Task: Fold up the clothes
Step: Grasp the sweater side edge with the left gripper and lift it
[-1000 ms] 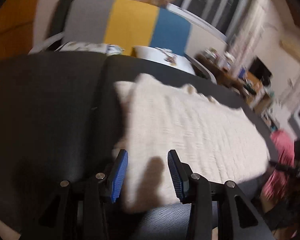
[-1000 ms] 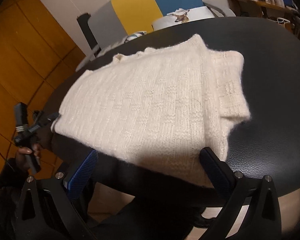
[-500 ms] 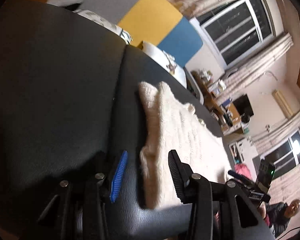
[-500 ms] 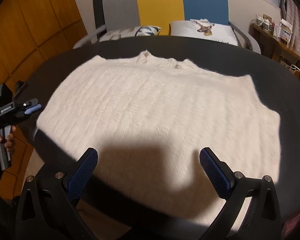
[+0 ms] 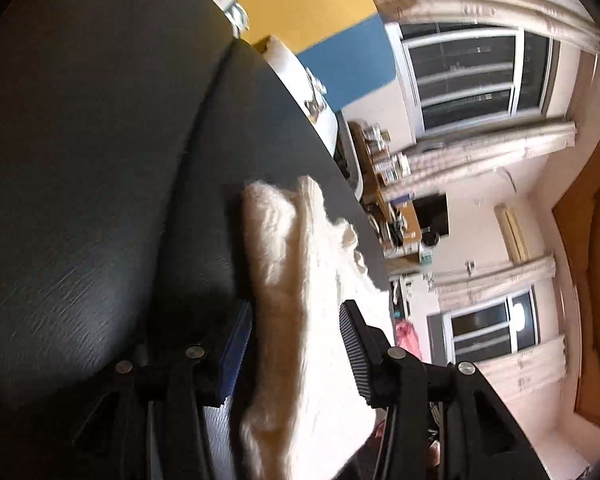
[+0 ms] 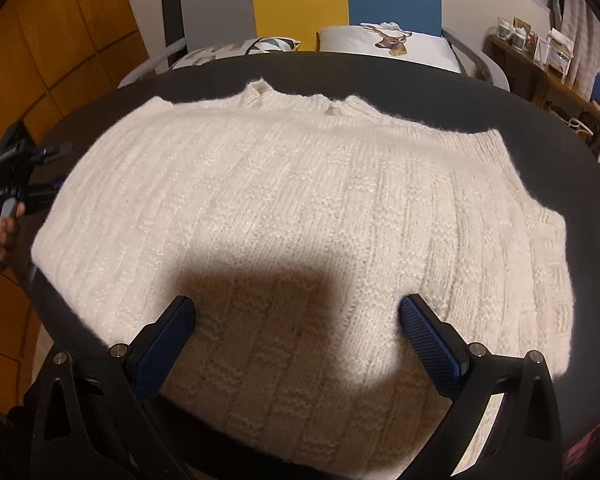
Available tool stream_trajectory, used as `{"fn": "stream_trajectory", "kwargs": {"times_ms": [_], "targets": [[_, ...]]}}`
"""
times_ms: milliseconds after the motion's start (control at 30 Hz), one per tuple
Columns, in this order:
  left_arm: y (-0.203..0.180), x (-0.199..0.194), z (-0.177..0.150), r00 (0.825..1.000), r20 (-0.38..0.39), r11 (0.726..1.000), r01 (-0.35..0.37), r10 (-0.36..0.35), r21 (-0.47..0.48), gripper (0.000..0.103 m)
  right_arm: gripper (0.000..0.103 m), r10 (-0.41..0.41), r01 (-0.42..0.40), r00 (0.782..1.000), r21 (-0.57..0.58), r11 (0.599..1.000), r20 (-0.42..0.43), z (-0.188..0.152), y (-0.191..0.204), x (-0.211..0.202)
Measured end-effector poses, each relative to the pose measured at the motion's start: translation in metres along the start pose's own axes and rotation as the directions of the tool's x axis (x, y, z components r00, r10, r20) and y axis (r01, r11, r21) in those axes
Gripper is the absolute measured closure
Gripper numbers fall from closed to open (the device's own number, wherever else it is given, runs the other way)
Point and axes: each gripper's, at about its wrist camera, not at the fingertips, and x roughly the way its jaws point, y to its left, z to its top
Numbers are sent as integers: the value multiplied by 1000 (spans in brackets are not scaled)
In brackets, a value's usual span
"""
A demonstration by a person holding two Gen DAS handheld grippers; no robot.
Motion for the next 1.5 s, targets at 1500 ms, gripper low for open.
{"fn": "stream_trajectory", "kwargs": {"times_ms": [1500], "targets": [[-181,40,-27,919,141,929,370,-367,4,88,0,50,-54,998,-130,990,-39,16,-77,9]]}}
